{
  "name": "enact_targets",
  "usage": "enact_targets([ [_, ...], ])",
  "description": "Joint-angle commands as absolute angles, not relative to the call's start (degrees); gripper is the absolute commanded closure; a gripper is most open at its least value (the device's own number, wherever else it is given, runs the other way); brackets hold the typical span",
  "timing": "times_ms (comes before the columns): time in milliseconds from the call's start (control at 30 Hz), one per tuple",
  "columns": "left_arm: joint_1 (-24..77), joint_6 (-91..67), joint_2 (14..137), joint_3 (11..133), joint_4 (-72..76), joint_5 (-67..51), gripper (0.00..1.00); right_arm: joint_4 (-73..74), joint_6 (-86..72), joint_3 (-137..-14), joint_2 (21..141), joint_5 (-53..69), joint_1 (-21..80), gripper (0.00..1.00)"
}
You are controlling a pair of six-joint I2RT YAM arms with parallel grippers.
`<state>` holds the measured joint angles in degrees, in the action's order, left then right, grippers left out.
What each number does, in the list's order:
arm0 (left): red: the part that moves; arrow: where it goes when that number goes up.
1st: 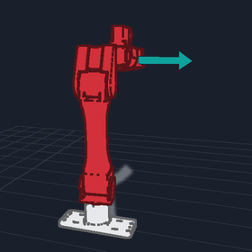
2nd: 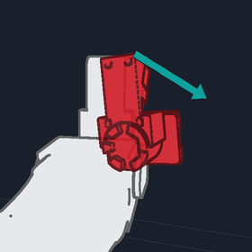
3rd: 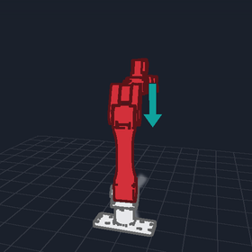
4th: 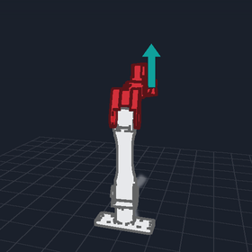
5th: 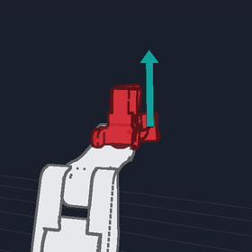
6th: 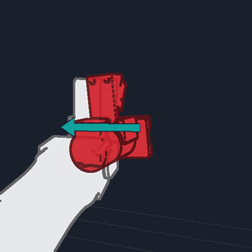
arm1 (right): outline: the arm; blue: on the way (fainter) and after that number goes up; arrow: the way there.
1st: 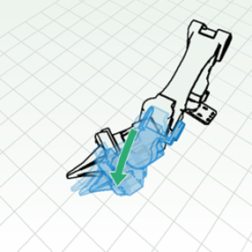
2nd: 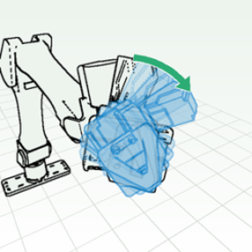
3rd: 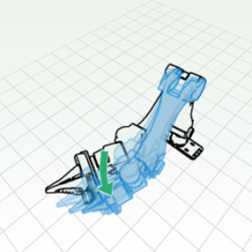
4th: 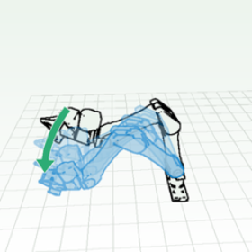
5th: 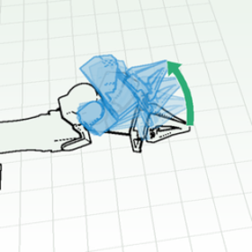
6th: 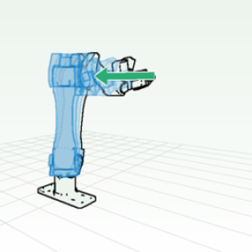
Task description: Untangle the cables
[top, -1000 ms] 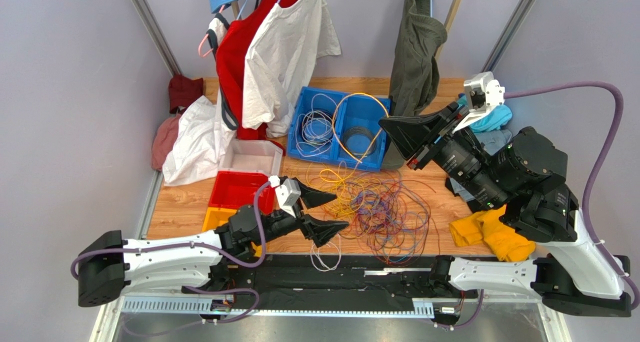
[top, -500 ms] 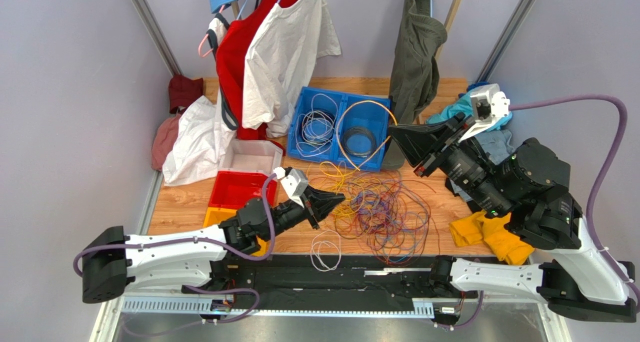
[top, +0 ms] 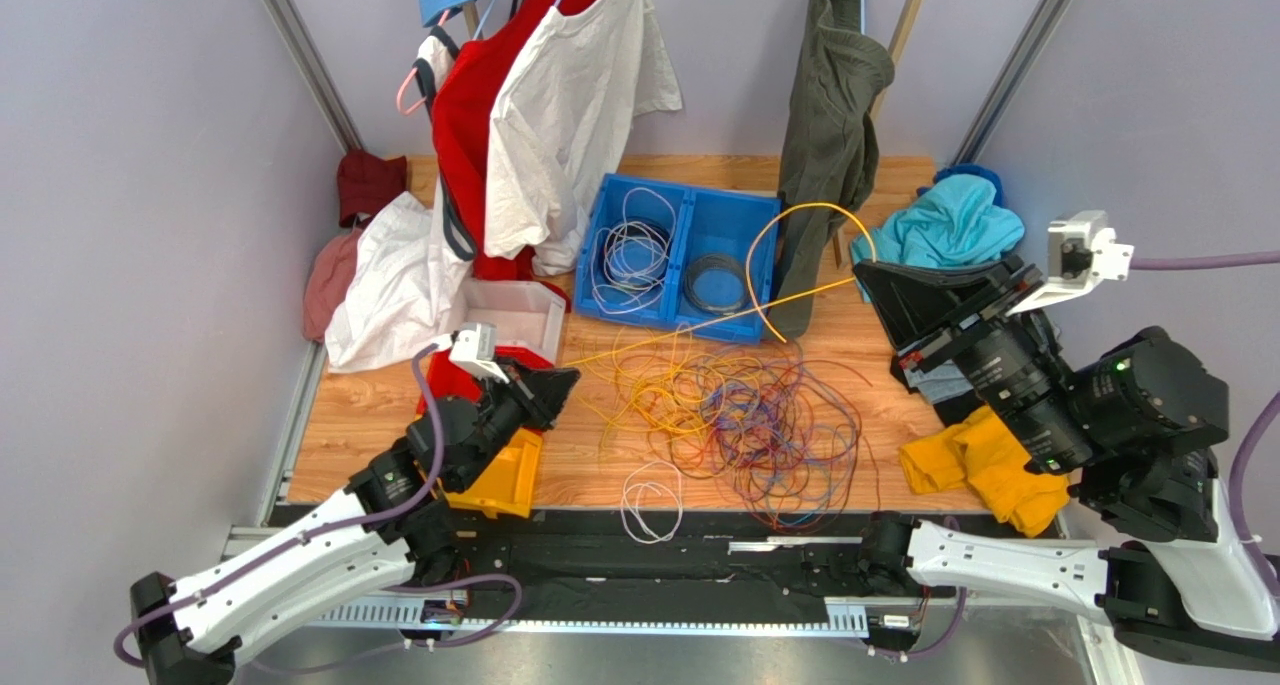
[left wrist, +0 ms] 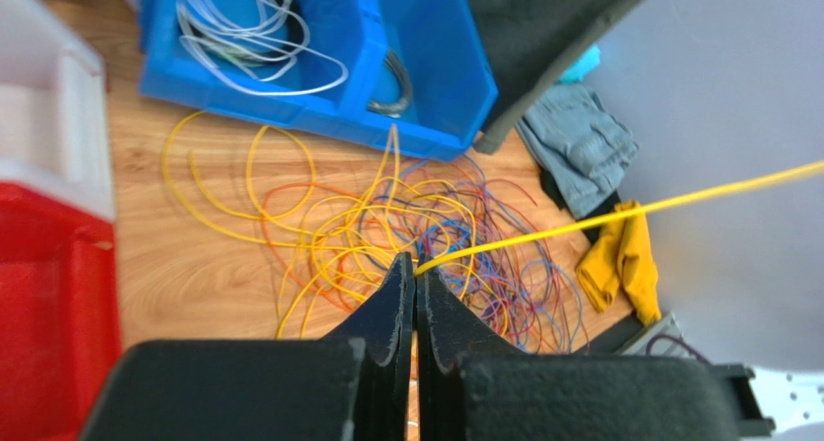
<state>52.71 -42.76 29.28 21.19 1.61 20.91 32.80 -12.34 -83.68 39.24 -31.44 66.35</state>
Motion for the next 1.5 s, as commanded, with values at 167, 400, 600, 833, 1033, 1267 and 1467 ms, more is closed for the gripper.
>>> enact_targets([
  [167,51.6,-38.8,32.9,43.3,-17.0,20.4,1.00,30.4,-16.0,-76.2,36.8,-32.0,66.4,0.74],
  [400,51.6,-32.9,48.6,71.2,-22.0,7.7,1.00,28.0,-22.3,-62.9,35.7,-27.3,66.4,0.51],
  [600,51.6,-27.8,61.2,94.8,-30.7,5.3,1.00,28.7,-23.1,-57.7,35.9,-27.3,66.4,0.39],
  [833,51.6,-21.2,72.6,121.1,-37.1,6.5,1.00,26.7,-24.5,-49.4,30.9,-27.1,66.4,0.41],
  [1033,51.6,-17.0,78.6,133.4,-38.0,8.3,1.00,25.3,-27.1,-41.7,27.1,-27.2,66.4,0.43],
  [1267,51.6,-12.5,82.3,140.7,-36.5,10.4,1.00,25.4,-29.3,-36.1,24.3,-28.7,66.4,0.41],
  [1467,51.6,-7.9,83.8,143.1,-34.1,15.2,1.00,24.7,-31.2,-31.2,21.3,-28.0,66.4,0.40],
])
